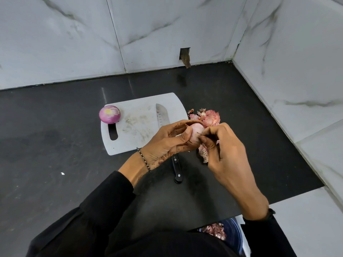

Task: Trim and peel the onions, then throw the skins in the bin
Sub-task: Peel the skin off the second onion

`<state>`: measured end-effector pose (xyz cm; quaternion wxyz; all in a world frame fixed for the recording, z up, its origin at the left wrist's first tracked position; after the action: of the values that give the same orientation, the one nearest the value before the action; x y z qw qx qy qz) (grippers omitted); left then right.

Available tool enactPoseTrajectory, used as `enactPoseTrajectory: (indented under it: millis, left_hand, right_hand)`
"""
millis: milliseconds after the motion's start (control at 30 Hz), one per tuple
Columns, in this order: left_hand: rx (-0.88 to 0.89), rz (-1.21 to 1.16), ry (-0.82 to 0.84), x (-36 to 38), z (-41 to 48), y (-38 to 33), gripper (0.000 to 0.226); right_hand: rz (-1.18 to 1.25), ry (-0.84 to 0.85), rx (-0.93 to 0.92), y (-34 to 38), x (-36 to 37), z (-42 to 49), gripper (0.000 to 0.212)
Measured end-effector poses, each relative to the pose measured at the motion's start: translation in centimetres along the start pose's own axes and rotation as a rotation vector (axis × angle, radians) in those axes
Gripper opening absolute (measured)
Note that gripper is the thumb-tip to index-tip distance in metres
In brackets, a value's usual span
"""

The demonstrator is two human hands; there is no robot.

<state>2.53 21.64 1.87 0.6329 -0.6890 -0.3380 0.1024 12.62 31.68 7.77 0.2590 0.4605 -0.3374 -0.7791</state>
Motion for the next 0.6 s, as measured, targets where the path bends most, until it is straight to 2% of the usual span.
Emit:
enactPoseTrajectory:
  millis: [133,267,367,467,600]
  left_hand:
    - [-0.007,-0.124,0.012,0.6,0.3,0.6,0.043]
    - [0.017,-0.2,0.018,0.6,0.6,0.4,0.04]
    - [0.061,-0.18,0.055,0.7,1.0,0.1,0.056]
    - [0.1,-0.181,0.097,1.1,1.3,-0.3,0.064]
    - [0.179,-0.251,0.187,1.9,1.4,-1.7,0.051]
  right_hand:
    - [0.053,-0.044,-0.017,0.1,-0.2,0.1,0.011]
    - [0.172,-0.117,0.02,0.4,-1.4,0.2,0.043]
    - [0.202,-0.127,-0.007,0.6,-1.6,0.4,0.054]
    - [0.172,-0.172,-0.085,1.1,-2.0,0.3,0.052]
    - [0.163,-0.27,-0.156,1.7,-2.5,-0.4,0.042]
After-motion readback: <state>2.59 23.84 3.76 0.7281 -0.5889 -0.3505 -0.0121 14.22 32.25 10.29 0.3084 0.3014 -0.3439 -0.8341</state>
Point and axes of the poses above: each hand's wrist, its own z-axis towards the middle knuckle, its own x-axis out of the palm, y = z × x, the point moved 7 cm from there along z, towards the middle knuckle, and after that the axes turned 10 degrees about z, right-handed, at the moved point
